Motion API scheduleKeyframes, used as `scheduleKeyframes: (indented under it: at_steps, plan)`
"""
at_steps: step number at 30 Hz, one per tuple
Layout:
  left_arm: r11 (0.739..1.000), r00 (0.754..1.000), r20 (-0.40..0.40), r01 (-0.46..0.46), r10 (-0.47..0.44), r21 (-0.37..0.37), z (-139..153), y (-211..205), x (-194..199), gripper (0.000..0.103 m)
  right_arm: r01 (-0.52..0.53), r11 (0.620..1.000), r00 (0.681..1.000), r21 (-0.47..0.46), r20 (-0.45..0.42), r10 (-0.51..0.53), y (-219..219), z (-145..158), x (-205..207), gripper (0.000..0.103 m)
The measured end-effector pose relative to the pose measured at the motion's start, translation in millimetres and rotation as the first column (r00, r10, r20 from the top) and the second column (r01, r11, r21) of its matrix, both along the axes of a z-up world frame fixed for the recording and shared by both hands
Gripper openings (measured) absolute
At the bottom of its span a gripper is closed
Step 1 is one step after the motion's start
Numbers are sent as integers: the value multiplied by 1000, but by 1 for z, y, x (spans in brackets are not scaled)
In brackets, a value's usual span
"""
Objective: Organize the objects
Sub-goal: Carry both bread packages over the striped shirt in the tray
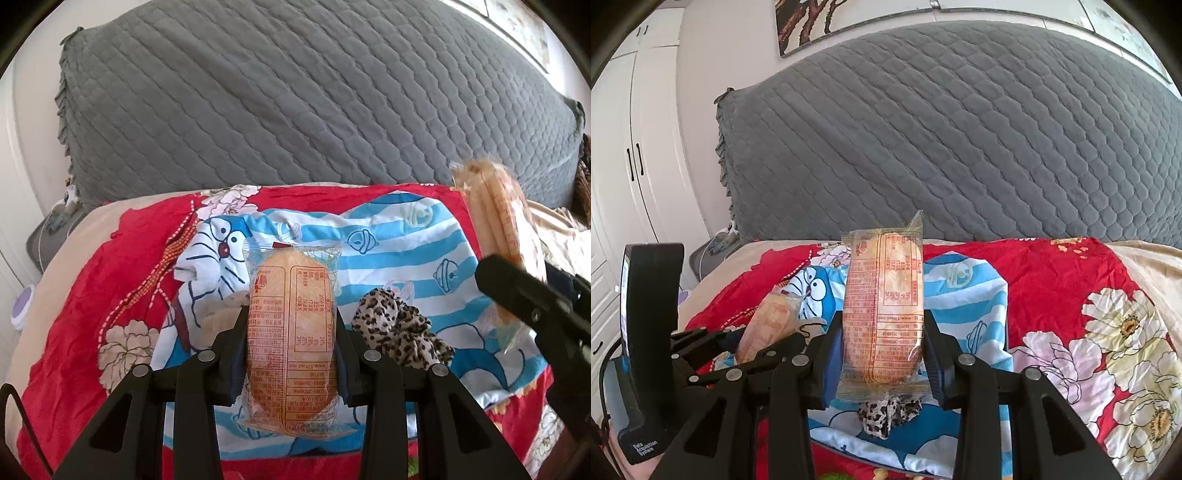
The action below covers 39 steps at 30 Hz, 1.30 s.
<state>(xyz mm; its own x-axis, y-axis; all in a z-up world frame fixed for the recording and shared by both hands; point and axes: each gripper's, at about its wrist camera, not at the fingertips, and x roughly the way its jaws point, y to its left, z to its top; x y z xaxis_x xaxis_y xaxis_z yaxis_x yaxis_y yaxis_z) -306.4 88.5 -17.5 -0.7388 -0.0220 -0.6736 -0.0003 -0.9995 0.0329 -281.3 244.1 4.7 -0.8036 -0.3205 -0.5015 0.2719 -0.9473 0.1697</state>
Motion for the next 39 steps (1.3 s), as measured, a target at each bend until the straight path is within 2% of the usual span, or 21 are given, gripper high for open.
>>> scheduleKeyframes:
  at_steps: [15, 39]
  plan:
    - [1000, 1000, -2, 2, -2, 17, -12, 2, -23, 39, 18, 1000, 998, 8, 54, -18, 5, -30, -18, 39]
    - [997, 994, 89, 53, -58, 54, -41, 18, -50, 39, 57, 996, 987, 65, 145, -66, 7, -61, -35, 39]
